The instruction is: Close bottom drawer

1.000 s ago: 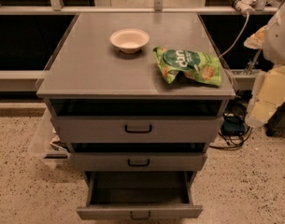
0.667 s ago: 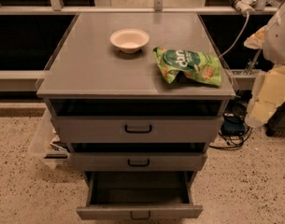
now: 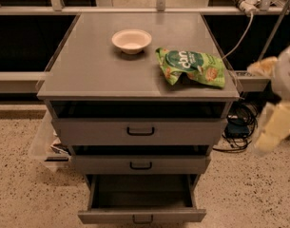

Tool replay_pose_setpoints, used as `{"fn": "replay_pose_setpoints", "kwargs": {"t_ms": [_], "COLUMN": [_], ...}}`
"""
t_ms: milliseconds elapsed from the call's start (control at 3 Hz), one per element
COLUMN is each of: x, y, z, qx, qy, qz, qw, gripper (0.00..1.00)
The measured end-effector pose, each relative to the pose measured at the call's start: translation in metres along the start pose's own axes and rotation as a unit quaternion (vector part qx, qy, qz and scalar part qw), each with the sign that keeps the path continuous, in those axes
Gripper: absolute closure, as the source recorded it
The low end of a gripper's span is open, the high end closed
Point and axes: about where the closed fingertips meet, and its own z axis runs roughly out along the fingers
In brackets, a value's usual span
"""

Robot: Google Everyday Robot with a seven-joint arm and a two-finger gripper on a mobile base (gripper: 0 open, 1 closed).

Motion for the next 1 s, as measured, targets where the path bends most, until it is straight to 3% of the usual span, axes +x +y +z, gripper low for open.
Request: {"fn": "replay_pose_setpoints", "kwargs": {"t_ms": [333, 667, 1000], "x": [0.027, 0.059, 0.093], "y": [0.036, 0.080, 0.106], "z": [0.052, 0.139, 0.180], "qx": [-0.013, -0.043, -0.049], "qy": [-0.072, -0.161, -0.177], "qz": [0.018, 0.084, 0.142], "qw": [0.9971, 0.9824, 0.9726], "gripper": [0.00, 0.00, 0.00]}}
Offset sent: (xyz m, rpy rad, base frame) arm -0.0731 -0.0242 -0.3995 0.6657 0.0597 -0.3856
